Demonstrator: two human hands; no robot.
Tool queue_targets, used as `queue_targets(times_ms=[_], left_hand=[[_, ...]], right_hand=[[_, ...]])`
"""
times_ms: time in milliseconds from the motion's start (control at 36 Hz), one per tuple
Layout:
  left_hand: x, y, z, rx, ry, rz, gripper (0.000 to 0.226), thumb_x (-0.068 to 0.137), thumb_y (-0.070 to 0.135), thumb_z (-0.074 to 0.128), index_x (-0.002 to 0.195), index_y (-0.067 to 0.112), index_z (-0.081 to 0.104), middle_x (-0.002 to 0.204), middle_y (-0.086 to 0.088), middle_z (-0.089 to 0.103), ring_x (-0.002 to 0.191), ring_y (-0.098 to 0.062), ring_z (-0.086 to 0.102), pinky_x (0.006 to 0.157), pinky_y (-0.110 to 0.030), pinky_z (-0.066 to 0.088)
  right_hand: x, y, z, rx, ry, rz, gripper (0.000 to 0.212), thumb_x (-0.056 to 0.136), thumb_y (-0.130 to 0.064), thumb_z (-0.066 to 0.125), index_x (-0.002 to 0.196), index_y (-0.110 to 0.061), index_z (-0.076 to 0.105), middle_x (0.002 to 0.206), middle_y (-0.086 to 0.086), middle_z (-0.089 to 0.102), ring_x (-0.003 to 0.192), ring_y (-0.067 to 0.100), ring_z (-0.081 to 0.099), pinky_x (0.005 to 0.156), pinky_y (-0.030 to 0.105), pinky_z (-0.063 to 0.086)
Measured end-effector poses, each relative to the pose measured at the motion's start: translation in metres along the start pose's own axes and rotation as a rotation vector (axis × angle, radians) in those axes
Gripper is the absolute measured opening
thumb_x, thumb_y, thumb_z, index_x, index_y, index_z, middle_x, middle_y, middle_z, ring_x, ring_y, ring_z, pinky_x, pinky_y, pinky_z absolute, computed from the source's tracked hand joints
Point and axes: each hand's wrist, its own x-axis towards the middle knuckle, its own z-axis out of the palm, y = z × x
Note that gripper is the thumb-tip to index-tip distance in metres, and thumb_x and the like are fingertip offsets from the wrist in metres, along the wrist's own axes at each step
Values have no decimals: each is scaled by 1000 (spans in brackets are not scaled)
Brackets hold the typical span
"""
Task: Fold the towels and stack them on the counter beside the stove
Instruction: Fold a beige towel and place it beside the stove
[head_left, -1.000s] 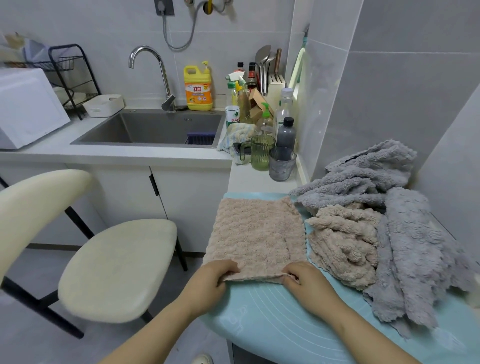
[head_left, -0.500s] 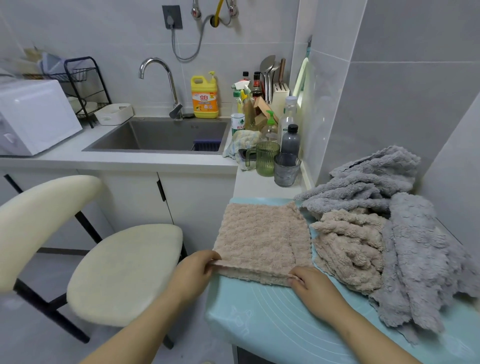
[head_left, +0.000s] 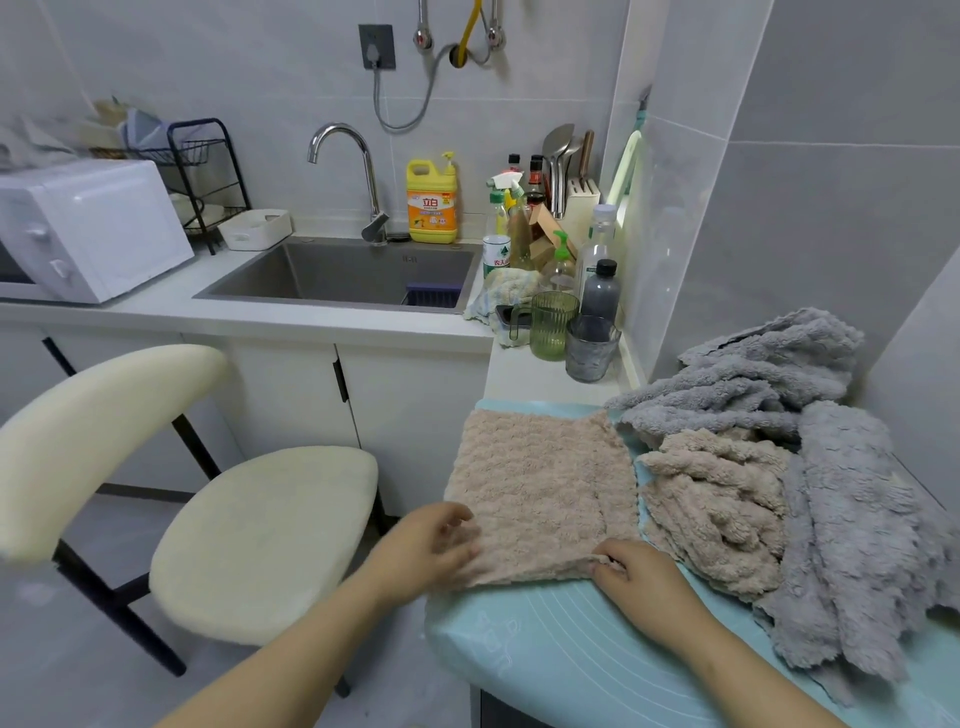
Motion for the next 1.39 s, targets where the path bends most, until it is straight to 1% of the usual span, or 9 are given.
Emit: queue_targets(times_ms=[111,250,306,472,583,778,944,1056,1389], left_hand=[[-2,2,23,191,-183,24,75,64,66,55,129,28,48,133,11,39,122,-14,35,103,-24,31],[4,-6,34,343,-31,96,32,89,35,48,118,26,58,122,10,53,112,-20,50,97,-31,39],[5,-10,33,348,-8,130,36,88,29,37,113,24,61,116,10,59,106,-21,55,91,-32,43],[0,-9,27,238,16,94,27,80,0,40,98,15,54,100,7,57,89,-11,49,71,-24,36],[-2,-9,21,225,20,42,22,78,-2,38,77,20,41,87,7,51,86,-19,49,70,-30,36],[1,-8,-1,161,68,-19,21,81,3,45,77,24,42,69,11,48,72,-15,45,57,-18,32],[-4,-8,-13,-123,114,-52,22,64,14,48,63,36,50,59,20,56,55,-3,48,55,-19,42],[-5,-4,-17,-249,202,-49,33,67,4,54,63,36,58,69,5,62,55,-3,52,50,-12,44],[16,-12,-29,-154,376,-90,39,78,-14,43,86,22,58,88,3,62,85,-14,54,63,-3,35]], right_hand=[[0,-2,1,-8,16,8,34,95,-27,50,64,-19,40,66,-5,41,63,5,38,58,17,31],[1,-2,0,-28,-1,23,30,96,-24,47,69,-14,43,67,-3,41,63,6,36,57,18,29],[0,-3,0,-26,-5,35,28,96,-25,47,70,-13,44,67,-3,41,63,6,36,57,19,29],[-5,-5,0,2,-25,75,15,90,-12,46,80,-18,55,81,-6,53,74,5,44,63,15,33],[-7,-6,0,3,-38,77,15,91,-11,45,81,-19,52,80,-4,52,75,9,44,62,15,32],[-8,0,-12,144,-16,114,22,92,-17,53,72,-28,54,69,-8,56,60,1,48,57,13,35],[-9,5,-19,271,-253,161,18,87,-10,61,70,-18,59,53,-10,48,41,-3,42,47,13,33],[-9,9,-26,246,-390,195,16,85,-18,63,71,-20,58,57,-9,45,47,1,38,49,17,28],[-3,2,-29,283,16,156,10,93,-21,55,84,-18,60,63,-7,50,57,6,43,52,18,31]])
